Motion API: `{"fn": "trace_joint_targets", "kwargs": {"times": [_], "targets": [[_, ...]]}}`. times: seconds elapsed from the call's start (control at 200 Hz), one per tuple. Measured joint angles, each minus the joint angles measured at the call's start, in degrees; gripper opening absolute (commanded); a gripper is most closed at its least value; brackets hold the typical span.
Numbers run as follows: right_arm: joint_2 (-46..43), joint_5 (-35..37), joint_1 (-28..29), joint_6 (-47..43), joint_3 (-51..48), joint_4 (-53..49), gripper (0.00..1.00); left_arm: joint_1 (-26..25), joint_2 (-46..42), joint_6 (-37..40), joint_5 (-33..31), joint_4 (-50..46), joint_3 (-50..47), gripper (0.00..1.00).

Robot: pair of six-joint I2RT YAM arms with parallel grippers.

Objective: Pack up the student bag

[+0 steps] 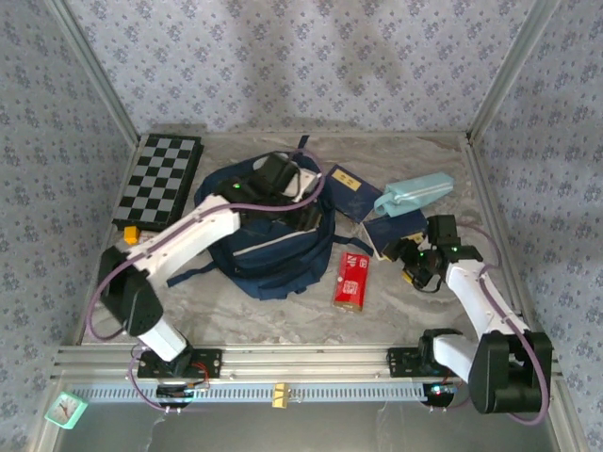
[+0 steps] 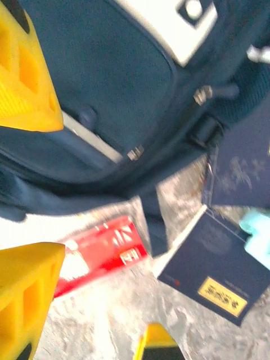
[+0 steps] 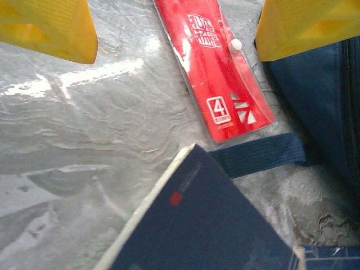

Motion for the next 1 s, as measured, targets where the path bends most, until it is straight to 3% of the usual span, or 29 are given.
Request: {"fn": "trace_joint_targets", "kwargs": {"times": [0.235, 0.47, 0.765, 1.0], "targets": [[2.34, -3.1, -6.14, 0.09, -2.45, 4.31, 0.6, -4.83, 13.51, -8.15, -0.07, 7.43, 7.34, 0.54], [3.34, -4.11, -7.23, 1.33, -4.0, 8.83, 0.49, -5.97, 27.39, -13.09, -0.5, 10.8, 17.73, 0.53], [6.51, -4.07, -7.17, 3.32, -4.15, 14.73, 0.47, -6.6, 43.17, -18.36, -0.42, 14.01, 31.41, 0.52], [8.66, -3.96, -6.95, 3.91, -4.39, 16.83, 0.46, -6.58, 52.57, -19.87, 0.17, 10.82, 43.95, 0.52]]}}
